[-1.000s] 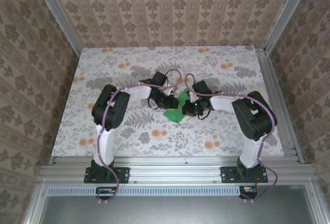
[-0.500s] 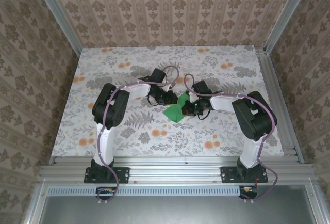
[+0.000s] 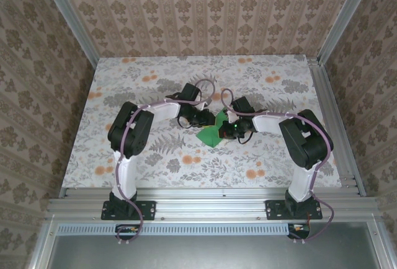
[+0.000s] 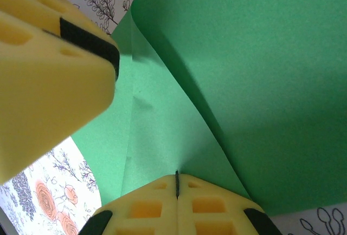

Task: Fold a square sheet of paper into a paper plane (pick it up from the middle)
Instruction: Fold the triangle a second time at the center of the table.

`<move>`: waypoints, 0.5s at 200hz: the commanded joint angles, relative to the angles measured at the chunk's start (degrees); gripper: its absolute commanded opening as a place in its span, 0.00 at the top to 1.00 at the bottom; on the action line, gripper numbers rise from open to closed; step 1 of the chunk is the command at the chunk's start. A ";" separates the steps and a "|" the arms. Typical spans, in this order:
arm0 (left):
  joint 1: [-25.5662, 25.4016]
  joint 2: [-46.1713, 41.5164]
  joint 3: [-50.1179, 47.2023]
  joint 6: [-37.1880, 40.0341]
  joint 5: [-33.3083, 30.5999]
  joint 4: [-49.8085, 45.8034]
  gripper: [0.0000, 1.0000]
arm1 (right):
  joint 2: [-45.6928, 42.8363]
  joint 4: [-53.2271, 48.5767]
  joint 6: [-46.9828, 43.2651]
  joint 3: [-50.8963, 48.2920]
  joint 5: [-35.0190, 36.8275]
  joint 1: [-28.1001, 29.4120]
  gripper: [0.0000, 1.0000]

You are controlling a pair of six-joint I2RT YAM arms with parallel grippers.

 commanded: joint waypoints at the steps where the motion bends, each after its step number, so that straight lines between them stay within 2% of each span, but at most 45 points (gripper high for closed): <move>1: -0.46 2.15 1.29 -1.35 2.01 1.18 0.76 | 1.02 -8.32 -0.93 -1.41 5.36 0.33 1.00; 67: -0.03 6.14 4.80 -1.17 0.12 -0.09 0.76 | 1.18 -9.11 -1.55 -1.21 5.74 0.40 1.00; 72: 0.13 6.35 5.01 -1.33 -1.77 0.06 0.76 | 1.33 -9.22 -1.68 -1.22 5.89 0.36 1.00; 100: 1.16 6.94 6.13 -1.62 -3.71 -0.18 0.76 | 1.47 -10.10 -2.44 -1.24 6.61 0.54 1.00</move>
